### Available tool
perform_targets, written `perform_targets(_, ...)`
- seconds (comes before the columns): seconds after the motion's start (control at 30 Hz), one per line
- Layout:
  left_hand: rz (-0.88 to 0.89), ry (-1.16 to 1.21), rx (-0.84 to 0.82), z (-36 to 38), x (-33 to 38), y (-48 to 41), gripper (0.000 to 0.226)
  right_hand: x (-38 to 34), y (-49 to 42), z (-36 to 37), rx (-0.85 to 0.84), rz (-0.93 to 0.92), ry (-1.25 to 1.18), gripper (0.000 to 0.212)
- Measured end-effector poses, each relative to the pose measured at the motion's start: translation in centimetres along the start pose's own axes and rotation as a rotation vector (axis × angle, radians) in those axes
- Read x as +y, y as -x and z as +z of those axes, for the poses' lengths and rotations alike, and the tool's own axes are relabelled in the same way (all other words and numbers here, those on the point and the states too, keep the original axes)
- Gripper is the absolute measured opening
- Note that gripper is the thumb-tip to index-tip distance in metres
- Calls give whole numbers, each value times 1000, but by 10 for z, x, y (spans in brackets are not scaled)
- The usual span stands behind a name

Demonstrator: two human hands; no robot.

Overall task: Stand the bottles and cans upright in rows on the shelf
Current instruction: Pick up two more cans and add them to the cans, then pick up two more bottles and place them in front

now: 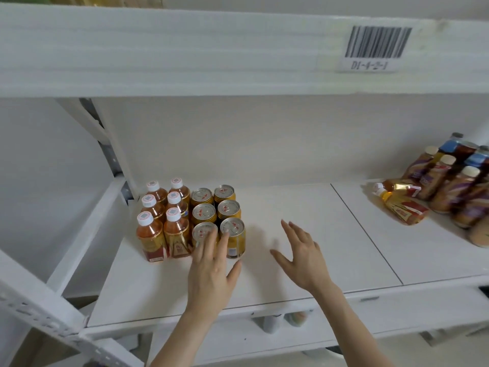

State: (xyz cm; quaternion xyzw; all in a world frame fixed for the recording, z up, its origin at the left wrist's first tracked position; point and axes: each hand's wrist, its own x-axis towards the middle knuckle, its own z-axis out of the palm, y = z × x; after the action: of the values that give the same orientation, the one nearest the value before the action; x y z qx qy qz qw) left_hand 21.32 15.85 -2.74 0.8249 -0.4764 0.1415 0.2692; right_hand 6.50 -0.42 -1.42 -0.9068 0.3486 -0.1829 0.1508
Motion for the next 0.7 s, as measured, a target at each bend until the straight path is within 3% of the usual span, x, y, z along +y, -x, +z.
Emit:
perform_targets(0.23,2,-138,-142,29,62,-12,65,58,5,-33,44,-38,286,68)
perform_targets(0.47,-123,-174,-226,62,142,-23,74,142,7,-77,-64,-47,368,71)
perform_targets(0.7,-124,-169,-325,87,212,-33,71,217,17,-110,-84,1,381,74)
